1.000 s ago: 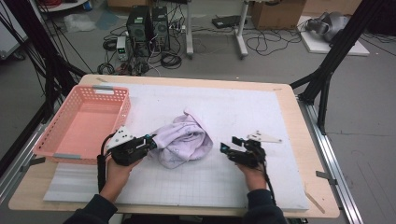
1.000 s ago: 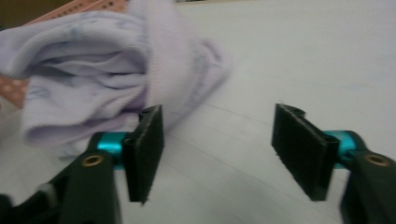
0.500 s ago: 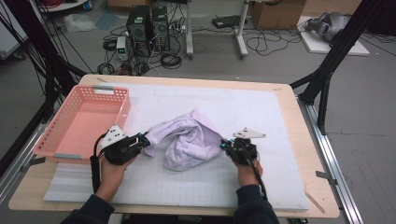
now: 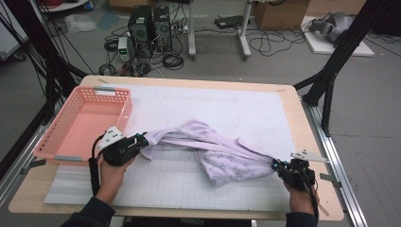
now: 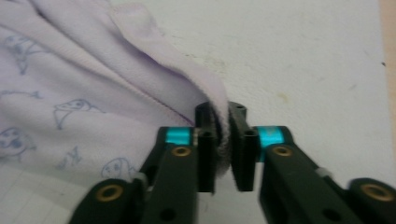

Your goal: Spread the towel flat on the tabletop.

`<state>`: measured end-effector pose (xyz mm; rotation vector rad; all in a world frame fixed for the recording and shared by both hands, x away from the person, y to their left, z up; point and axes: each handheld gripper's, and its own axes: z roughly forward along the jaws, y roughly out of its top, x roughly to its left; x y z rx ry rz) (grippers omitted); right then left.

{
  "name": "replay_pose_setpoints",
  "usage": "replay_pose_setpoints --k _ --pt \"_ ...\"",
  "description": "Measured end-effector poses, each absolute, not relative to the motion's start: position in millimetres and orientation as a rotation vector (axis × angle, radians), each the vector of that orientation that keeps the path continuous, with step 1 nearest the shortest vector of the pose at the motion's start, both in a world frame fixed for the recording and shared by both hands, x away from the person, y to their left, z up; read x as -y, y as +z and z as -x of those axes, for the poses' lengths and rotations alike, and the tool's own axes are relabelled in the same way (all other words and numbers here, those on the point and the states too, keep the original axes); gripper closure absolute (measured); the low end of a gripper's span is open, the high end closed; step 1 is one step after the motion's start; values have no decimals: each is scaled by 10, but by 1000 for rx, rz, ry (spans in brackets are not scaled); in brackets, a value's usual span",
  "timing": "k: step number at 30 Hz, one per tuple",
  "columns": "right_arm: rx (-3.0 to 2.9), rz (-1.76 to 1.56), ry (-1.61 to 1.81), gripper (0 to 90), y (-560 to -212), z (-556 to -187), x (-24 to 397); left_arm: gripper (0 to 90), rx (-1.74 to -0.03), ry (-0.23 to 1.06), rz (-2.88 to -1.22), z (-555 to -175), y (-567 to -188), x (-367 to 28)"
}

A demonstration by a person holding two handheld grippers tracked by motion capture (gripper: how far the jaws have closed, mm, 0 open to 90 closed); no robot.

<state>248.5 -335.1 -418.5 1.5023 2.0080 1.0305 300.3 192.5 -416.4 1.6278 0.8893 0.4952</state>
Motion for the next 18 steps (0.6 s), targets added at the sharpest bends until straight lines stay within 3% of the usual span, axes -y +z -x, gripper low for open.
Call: replay_pose_setpoints --k 3,6,10,18 --pt "-1971 -1431 1115 457 -4114 -2492 3266 815 -876 489 -1623 -3007 -4164 -1909" --pt "-1995 -1287 1238 371 -4006 -2551 3039 814 -872 486 -1623 -3016 -4167 -1912" --pt "-2115 -1123 1301 308 -3975 -2701 2640 812 -863 491 -1626 -3017 -4169 -1917" --pt "-2336 -939 1321 275 -4126 -3079 1800 807 -846 490 -1634 -3021 -4177 -1923"
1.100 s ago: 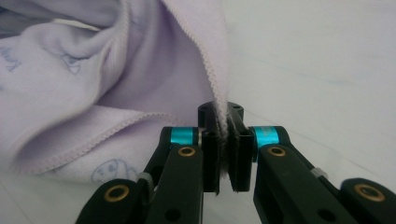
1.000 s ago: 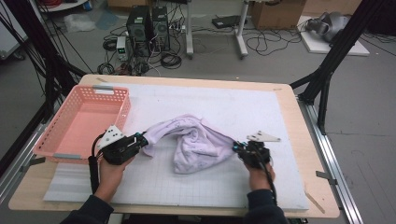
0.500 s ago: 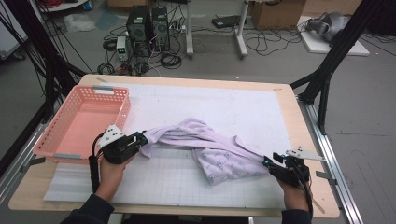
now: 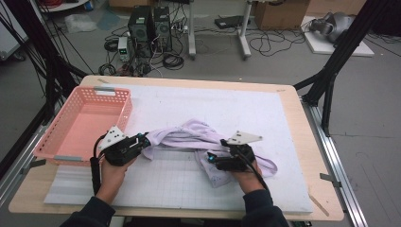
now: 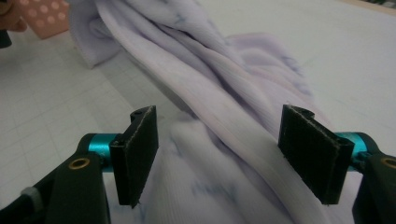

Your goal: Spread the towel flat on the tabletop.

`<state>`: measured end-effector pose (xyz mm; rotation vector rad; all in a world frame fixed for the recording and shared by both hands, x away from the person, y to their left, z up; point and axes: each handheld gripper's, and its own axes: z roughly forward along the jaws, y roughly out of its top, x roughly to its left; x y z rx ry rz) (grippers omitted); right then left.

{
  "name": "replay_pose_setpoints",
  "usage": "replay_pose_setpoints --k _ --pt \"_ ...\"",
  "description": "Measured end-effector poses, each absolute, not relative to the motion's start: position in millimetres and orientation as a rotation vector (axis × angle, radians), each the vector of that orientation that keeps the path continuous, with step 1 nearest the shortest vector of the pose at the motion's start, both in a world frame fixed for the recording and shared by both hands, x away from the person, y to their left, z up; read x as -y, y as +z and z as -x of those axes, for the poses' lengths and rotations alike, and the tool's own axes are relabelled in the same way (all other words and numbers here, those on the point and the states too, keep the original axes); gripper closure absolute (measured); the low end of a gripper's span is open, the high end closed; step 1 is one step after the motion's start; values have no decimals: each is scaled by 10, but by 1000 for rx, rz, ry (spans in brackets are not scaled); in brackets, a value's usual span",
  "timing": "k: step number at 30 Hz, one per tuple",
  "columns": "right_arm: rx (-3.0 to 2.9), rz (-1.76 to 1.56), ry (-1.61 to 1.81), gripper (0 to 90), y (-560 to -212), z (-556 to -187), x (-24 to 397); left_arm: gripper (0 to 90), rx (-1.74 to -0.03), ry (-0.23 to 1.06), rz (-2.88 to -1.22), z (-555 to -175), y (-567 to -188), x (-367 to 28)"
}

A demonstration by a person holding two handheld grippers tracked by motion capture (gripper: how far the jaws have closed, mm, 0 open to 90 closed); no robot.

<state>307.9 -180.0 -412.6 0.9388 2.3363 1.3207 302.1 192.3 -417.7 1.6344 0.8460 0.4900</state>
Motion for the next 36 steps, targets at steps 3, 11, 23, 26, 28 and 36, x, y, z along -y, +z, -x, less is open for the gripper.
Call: replay_pose_setpoints --k 3,11,23,26,28,36 --pt "-2382 -910 1298 248 -4211 -3167 1648 807 -845 491 -1633 -3021 -4175 -1926" --pt "-2520 -809 1205 201 -4321 -3327 1405 797 -851 495 -1627 -3044 -4187 -1910" --pt "-2564 -795 1198 751 -4253 -3414 1385 797 -843 499 -1623 -3062 -4181 -1893" --pt "-2487 -887 1307 758 -4181 -3453 1504 586 -885 510 -1601 -3065 -4179 -1891" --pt "-2400 -961 1377 758 -4128 -3484 1591 435 -924 506 -1582 -3078 -4182 -1902" --pt "-2027 -1212 1247 757 -3887 -3717 1997 375 -912 511 -1588 -3055 -4187 -1876"
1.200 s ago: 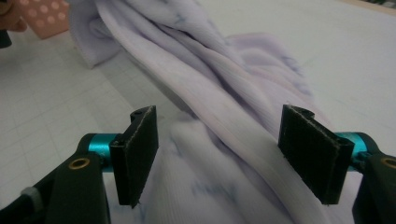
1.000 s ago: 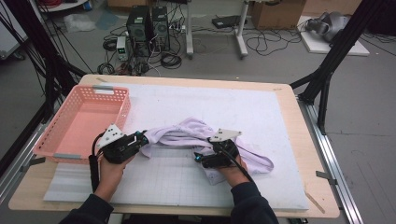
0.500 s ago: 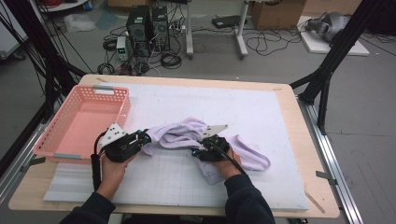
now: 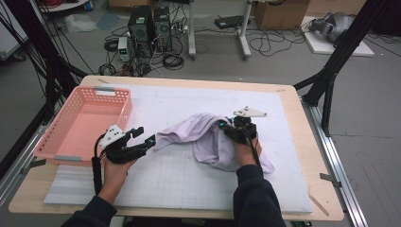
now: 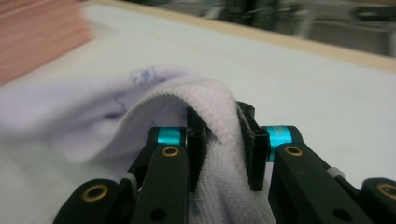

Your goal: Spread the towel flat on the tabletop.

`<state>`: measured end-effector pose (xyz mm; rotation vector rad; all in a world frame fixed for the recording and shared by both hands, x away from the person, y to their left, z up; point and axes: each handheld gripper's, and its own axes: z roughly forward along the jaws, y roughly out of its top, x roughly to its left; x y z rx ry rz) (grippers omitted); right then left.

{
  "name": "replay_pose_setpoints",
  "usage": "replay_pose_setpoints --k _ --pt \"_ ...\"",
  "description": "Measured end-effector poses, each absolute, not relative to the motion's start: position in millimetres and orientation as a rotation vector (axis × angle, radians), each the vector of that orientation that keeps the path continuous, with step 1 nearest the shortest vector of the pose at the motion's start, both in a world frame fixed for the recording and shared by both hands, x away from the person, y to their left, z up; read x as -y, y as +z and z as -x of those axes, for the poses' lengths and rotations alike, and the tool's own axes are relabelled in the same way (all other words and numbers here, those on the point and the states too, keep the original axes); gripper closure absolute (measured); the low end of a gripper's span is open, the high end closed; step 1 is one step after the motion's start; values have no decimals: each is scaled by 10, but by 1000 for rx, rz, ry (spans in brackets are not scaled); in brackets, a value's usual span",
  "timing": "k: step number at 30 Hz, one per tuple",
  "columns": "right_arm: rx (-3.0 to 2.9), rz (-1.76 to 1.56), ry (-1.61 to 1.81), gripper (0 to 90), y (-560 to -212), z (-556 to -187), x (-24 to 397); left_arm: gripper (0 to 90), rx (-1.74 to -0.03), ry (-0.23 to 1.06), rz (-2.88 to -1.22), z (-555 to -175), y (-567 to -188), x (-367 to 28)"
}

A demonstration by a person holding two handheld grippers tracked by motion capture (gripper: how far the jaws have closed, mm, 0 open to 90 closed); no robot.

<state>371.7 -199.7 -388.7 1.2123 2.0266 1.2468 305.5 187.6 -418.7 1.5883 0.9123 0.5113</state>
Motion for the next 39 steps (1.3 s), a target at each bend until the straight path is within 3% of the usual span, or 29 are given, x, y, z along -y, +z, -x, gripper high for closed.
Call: replay_pose_setpoints --k 7,11,16,25,34,39 --pt "-1830 -1401 974 746 -3916 -3926 2449 383 -904 504 -1612 -3048 -4213 -1857" --pt "-1911 -1440 894 664 -3982 -3924 2620 385 -906 493 -1626 -3050 -4236 -1865" --pt "-1988 -1402 888 446 -3956 -3746 2781 385 -893 475 -1641 -3033 -4244 -1849" --pt "-2139 -1107 1045 400 -3838 -3154 2961 375 -866 466 -1652 -3025 -4247 -1847" --pt "-2117 -973 1311 329 -3875 -2934 2720 377 -867 461 -1656 -3037 -4259 -1835" --pt "-2201 -862 1283 213 -3957 -3067 2264 376 -862 455 -1668 -3042 -4270 -1831"
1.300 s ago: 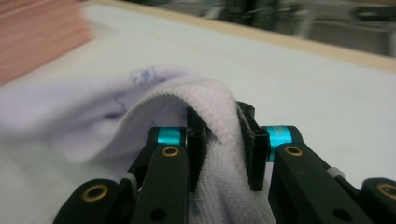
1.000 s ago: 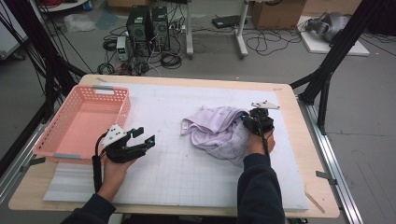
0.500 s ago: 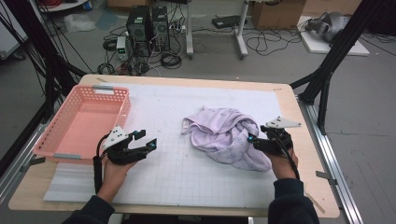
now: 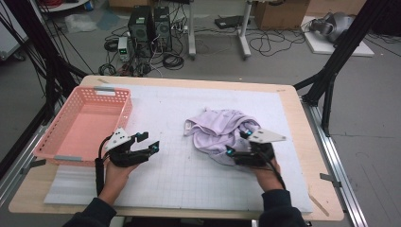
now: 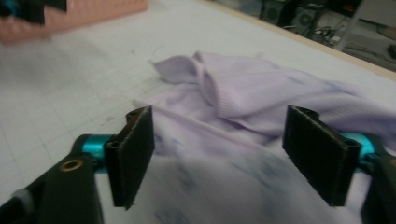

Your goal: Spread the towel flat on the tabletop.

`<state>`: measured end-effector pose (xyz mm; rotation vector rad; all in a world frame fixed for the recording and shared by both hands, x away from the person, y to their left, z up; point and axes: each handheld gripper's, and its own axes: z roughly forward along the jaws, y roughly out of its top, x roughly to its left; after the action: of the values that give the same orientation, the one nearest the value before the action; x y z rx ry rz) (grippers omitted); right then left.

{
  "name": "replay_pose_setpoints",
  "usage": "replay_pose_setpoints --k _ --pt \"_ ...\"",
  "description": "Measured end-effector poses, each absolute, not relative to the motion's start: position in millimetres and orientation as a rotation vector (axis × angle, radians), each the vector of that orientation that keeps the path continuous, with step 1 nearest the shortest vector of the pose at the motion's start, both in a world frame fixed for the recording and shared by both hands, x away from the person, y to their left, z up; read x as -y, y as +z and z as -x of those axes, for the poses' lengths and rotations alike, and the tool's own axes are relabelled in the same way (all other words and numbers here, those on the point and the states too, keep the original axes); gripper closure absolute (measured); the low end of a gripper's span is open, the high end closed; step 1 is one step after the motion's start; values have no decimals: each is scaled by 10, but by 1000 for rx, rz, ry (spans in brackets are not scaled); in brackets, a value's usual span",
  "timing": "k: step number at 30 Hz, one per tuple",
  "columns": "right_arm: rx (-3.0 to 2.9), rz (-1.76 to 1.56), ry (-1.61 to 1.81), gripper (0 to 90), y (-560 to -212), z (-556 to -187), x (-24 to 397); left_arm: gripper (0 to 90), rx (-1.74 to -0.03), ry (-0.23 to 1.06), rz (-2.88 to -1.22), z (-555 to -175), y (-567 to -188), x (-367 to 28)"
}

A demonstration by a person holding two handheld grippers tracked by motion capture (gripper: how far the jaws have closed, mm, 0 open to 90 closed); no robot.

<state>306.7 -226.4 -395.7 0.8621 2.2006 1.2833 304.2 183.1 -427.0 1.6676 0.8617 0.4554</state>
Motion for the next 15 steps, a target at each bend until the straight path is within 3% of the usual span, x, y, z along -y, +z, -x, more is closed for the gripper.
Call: replay_pose_setpoints --k 5,11,12,15 --pt "-2357 -699 1060 217 -4090 -3339 1689 378 -862 448 -1674 -3036 -4281 -1821" --pt "-2497 -739 869 371 -4271 -3595 1616 378 -864 448 -1683 -3038 -4297 -1828" --pt "-2501 -779 878 424 -4295 -3594 1630 378 -865 451 -1687 -3039 -4300 -1833" --pt "-2546 -878 995 807 -4324 -3576 1659 403 -868 455 -1685 -3034 -4294 -1862"
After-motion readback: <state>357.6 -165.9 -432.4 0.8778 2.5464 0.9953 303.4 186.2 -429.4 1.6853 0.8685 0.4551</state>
